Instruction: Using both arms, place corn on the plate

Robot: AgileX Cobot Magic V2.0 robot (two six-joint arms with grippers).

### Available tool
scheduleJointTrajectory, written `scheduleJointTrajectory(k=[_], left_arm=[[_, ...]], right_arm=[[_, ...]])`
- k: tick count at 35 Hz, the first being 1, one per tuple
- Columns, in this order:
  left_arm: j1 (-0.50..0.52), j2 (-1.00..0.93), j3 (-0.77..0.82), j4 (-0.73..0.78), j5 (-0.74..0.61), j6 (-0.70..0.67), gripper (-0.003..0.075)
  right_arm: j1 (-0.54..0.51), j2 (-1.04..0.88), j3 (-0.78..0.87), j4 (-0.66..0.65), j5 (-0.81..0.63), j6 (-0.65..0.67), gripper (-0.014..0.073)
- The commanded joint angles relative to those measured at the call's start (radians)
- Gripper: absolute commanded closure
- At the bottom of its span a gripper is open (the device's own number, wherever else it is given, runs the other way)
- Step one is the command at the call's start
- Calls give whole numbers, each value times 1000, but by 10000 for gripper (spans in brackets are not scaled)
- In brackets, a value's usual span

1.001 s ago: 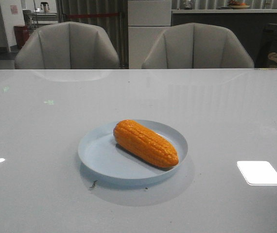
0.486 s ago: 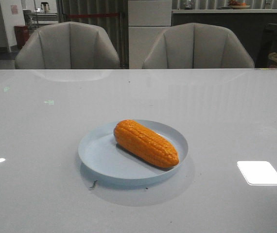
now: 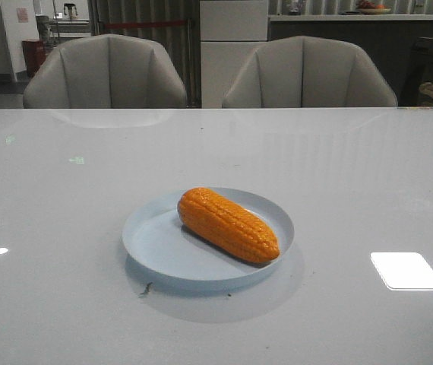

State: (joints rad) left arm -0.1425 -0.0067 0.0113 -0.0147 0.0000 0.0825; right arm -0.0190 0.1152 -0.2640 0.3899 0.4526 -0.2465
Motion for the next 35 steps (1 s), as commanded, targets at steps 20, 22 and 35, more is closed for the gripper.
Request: scheduleJointTrajectory(k=[20,22,35], left_arm=[[2,-20,36,-8,-84,-9,627],[2,-20,36,-8,-84,-9,627],[2,-20,36,-8,-84,-9,627]], right_arm=[[109,-150,270,-13,-475,-41,540],[109,-150,270,-13,-476,-40,540],[110,-150,270,-296,-475,284,540]])
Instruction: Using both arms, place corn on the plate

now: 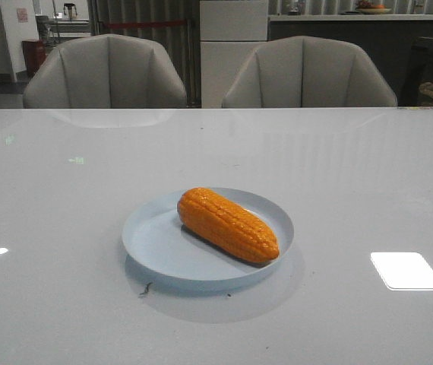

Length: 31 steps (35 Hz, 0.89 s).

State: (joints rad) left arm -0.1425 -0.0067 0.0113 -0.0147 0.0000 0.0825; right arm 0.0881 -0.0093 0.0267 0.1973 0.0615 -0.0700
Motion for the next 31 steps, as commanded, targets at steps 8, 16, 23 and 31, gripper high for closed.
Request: scheduleJointTrajectory(k=[8,16,23,31], left_arm=[[2,-20,36,-8,-84,-9,627],[2,-20,36,-8,-84,-9,627],[2,-20,36,-8,-84,-9,627],[2,-20,36,-8,-84,-9,627]], right_arm=[[2,-25,-21,-172,-82,192,540],[2,-25,-21,-172,-78,192,540],[2,-25,-21,-172,-77,192,540],[2,-25,-21,-172,-77,192,540]])
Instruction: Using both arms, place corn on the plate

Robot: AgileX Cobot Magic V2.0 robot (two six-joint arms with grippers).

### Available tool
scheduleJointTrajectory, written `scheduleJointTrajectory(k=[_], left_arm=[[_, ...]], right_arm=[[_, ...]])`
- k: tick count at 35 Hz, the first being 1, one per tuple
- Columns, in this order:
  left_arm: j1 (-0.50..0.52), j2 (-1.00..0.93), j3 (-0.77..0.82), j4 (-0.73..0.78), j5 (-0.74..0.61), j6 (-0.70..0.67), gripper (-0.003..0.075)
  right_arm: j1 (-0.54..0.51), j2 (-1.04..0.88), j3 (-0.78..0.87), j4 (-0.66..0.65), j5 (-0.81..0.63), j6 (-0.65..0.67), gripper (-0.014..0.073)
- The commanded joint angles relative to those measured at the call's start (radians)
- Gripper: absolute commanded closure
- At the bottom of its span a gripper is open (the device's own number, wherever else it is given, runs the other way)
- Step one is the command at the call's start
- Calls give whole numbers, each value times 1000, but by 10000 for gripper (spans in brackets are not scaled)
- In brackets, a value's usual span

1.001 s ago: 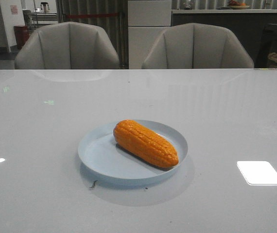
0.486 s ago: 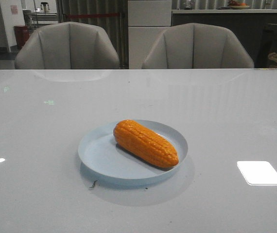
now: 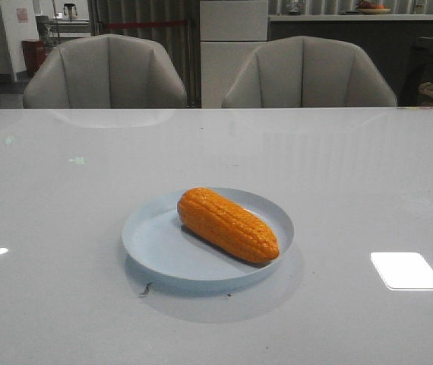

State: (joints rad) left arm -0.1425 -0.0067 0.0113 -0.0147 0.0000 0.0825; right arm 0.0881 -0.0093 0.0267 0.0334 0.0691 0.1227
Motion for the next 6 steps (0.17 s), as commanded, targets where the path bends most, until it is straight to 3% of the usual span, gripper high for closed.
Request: scheduleJointTrajectory(k=[1,6], left_arm=[[2,-20,36,-8,-84,-9,627],[2,-20,36,-8,-84,-9,627]], right_arm=[[2,-25,-21,-9,-85,0,540],[2,-25,-21,-9,-85,0,540]])
